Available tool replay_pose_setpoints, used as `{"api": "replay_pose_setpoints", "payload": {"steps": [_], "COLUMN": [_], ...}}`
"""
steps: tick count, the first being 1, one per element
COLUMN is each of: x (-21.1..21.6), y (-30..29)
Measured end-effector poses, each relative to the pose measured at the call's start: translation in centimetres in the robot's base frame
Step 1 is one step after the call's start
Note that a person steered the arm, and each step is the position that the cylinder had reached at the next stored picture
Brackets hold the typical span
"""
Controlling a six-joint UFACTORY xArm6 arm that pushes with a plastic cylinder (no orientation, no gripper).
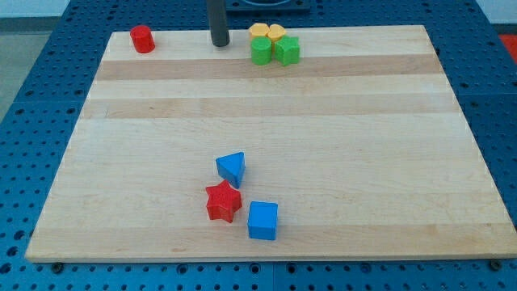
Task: Push the yellow blocks towards the right
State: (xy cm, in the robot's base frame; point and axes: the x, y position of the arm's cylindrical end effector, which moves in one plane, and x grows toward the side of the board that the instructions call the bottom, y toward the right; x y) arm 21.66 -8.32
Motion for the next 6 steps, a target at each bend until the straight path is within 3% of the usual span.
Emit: {"api": "replay_pose_setpoints", "payload": {"steps": [2,6], "x": [-1.2,-1.1], "y": [1.5,13.1]}}
